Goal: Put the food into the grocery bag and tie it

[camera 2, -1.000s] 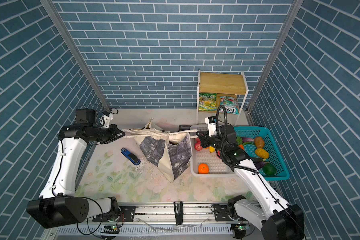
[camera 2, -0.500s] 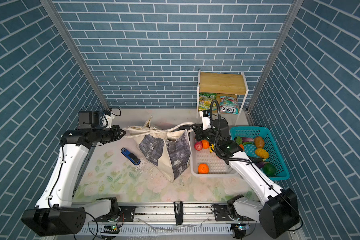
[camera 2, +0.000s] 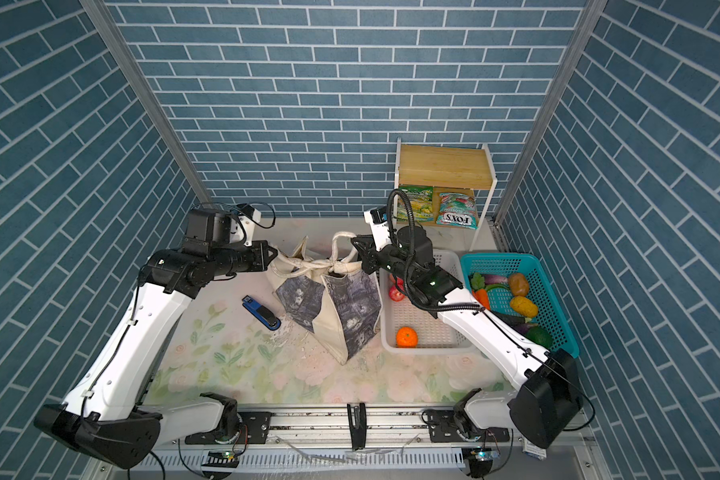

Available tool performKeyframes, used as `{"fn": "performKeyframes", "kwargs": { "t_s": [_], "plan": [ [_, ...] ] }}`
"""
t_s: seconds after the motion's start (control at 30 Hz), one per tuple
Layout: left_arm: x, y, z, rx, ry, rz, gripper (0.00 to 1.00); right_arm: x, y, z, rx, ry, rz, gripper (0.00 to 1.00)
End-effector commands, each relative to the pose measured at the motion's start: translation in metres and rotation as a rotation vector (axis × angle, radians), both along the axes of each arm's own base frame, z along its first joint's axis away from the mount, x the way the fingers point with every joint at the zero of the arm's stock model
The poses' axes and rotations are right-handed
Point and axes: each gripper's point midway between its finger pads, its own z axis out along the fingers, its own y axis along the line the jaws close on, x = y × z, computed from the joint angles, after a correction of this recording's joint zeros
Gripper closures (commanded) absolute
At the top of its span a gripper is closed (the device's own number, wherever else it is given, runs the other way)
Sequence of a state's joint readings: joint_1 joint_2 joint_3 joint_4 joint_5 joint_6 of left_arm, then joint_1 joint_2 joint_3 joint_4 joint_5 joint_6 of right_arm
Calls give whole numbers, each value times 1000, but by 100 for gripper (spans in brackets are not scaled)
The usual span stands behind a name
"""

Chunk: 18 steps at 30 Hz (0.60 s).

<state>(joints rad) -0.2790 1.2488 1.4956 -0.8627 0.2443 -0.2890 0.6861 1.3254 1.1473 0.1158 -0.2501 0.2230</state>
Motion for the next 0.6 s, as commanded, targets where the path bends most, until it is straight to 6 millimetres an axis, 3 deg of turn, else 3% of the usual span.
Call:
{"fn": "performKeyframes", "kwargs": {
  "t_s": [0.0, 0.23, 0.47, 0.57],
  "plan": [
    [0, 6, 18, 26, -62, 25, 94, -11, -2, 15, -27, -79, 28, 100],
    [-6, 20, 16, 78, -56, 70, 79, -17, -14, 12, -74, -102, 1, 97],
    [-15, 25, 19, 101, -60, 60, 50, -25, -25, 18, -94, -140, -10, 60],
    [-20, 33, 25, 115, -78, 82, 35, -29, -29, 21, -104, -153, -9, 54]
  ]
}}
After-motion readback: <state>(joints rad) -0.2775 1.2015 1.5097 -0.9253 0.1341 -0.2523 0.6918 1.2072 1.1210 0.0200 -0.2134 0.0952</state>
